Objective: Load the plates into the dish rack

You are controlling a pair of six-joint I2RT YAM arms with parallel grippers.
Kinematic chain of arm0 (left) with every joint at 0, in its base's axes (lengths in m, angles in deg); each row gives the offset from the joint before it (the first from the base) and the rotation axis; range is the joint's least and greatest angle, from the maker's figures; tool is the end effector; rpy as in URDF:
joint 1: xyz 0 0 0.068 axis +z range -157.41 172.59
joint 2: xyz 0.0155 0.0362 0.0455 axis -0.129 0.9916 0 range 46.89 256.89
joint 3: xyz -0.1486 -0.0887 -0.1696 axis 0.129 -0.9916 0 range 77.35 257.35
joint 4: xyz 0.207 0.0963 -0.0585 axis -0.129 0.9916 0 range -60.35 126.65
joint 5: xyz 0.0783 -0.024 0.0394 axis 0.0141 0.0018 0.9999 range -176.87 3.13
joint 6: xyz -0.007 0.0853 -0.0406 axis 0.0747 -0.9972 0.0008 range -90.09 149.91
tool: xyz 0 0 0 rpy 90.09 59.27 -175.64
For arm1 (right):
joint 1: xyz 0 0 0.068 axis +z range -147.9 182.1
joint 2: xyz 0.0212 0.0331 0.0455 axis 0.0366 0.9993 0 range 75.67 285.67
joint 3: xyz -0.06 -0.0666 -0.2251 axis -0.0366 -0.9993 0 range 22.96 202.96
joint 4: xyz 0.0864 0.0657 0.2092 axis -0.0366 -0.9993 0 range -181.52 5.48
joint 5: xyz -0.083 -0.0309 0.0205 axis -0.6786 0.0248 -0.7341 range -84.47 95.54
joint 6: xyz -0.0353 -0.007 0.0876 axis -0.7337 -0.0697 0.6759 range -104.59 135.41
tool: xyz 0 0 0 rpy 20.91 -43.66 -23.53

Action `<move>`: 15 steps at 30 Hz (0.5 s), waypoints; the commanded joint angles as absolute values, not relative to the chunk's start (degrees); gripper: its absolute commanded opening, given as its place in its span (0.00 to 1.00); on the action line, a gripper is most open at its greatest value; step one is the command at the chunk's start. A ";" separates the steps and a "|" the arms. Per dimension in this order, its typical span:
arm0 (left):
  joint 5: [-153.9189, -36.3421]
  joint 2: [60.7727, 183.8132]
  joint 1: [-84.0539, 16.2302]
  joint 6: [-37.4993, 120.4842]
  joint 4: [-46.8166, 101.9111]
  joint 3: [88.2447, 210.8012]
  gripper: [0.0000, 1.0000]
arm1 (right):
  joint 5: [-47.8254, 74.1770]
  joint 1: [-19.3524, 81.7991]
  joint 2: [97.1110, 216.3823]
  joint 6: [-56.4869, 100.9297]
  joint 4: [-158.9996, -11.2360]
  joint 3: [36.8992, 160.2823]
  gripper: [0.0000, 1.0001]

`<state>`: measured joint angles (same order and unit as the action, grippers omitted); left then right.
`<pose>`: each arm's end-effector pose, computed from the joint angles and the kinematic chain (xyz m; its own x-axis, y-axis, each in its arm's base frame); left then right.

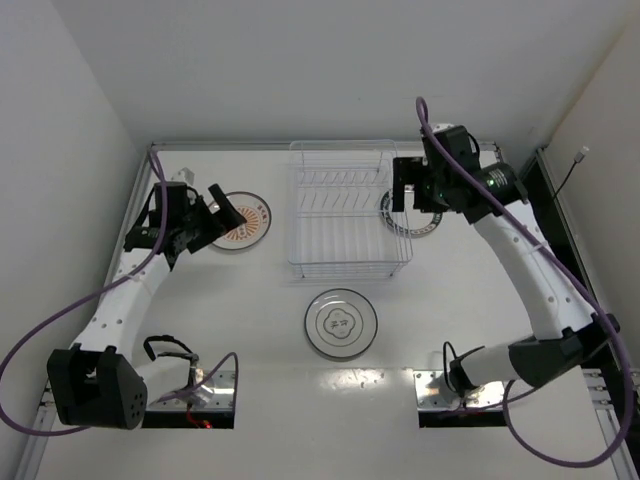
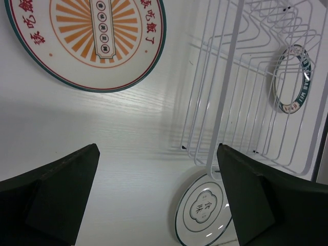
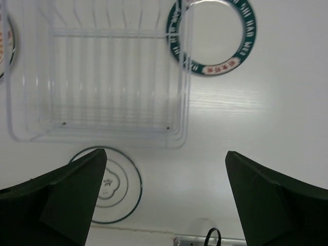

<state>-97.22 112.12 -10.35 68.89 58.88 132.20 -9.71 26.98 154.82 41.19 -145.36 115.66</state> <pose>0.2679 -0.0291 0.2433 -0.6137 -0.5880 -0.5269 -0.2539 0.7789 -0.5735 0.2631 0.0972 0.3358 -0.7063 0.1350 -0.6949 0.0703 0.9902 0.1210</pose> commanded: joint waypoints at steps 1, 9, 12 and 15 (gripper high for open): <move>-96.80 112.54 -10.22 67.97 58.48 134.57 0.99 | -11.36 24.86 159.15 37.66 -148.16 120.60 1.00; -95.75 114.47 -10.22 65.60 61.11 137.03 0.99 | 11.13 2.66 155.91 38.17 -131.38 105.33 1.00; -95.22 114.47 -9.70 64.02 61.64 137.03 0.99 | 16.32 -5.34 161.43 40.27 -131.20 105.93 0.97; -95.22 114.47 -8.65 63.49 62.25 137.56 0.99 | 24.68 -10.02 165.82 44.30 -126.56 104.26 0.87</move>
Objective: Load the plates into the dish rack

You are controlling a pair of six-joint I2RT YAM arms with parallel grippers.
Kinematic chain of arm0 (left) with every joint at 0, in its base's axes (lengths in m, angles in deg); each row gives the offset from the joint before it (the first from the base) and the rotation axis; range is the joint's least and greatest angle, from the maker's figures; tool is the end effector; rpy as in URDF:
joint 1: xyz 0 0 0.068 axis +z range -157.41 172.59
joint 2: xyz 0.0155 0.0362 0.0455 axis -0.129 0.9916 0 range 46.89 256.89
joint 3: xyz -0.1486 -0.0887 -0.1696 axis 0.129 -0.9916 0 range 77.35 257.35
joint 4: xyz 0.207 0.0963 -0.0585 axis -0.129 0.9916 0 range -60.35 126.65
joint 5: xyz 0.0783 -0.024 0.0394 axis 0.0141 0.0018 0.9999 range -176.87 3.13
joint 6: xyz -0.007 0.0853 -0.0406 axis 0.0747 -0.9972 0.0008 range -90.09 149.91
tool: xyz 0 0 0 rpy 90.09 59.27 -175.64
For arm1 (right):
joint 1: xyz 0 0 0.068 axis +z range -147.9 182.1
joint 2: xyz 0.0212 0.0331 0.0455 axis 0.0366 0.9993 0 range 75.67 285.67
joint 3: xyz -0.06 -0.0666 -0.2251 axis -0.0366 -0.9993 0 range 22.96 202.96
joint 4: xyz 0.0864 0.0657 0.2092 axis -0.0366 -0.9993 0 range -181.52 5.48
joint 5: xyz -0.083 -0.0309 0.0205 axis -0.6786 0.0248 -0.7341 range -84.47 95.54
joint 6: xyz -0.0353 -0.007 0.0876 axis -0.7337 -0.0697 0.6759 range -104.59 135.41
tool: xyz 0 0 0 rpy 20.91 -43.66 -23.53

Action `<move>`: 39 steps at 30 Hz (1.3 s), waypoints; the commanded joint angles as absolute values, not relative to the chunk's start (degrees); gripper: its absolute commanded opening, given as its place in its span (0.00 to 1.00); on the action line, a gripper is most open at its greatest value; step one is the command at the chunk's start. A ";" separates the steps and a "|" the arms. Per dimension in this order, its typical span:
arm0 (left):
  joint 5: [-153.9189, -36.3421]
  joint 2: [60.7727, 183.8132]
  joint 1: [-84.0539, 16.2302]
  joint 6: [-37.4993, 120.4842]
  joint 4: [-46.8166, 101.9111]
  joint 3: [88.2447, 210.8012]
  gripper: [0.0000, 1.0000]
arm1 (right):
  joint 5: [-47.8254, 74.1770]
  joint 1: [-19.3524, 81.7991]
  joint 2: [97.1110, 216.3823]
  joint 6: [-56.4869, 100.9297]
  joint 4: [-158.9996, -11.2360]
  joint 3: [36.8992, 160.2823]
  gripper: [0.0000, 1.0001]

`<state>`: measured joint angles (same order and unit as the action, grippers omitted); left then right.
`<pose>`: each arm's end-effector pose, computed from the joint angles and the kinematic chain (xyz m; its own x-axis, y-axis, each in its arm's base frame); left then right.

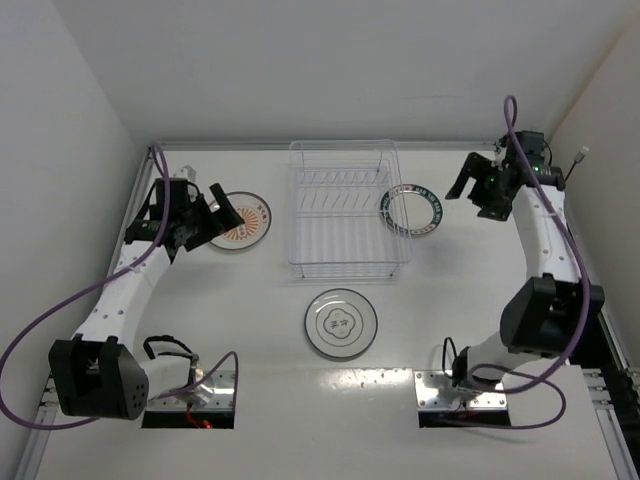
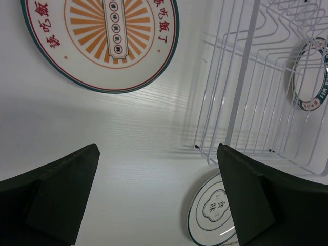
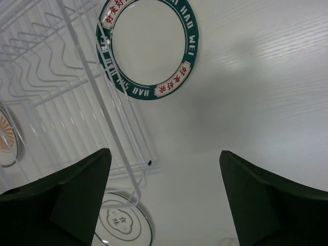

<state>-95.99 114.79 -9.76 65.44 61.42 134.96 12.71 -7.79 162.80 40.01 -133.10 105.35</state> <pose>0.2740 -0.0248 0.2427 -0.6367 -0.5480 -0.5425 -0.2603 0.8150 -0.5177 0.3218 -0.0453 0.2599 -0.6779 0.5376 -0.5015 0.4172 0.8430 0.3397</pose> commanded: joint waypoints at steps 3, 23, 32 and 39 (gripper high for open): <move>-95.22 115.00 -8.03 62.87 62.79 138.09 0.99 | 29.25 -15.38 170.47 46.87 -120.07 101.37 0.67; -96.01 116.14 -5.83 61.82 64.46 135.80 0.99 | 31.37 -10.66 192.72 51.08 -105.44 97.13 0.49; -94.43 116.14 -5.30 61.29 68.14 137.47 0.99 | 25.49 -8.10 199.15 54.08 -107.28 103.99 0.33; -94.42 116.14 -5.30 60.76 68.67 136.94 0.99 | 23.65 -8.62 197.66 53.56 -107.29 102.07 0.00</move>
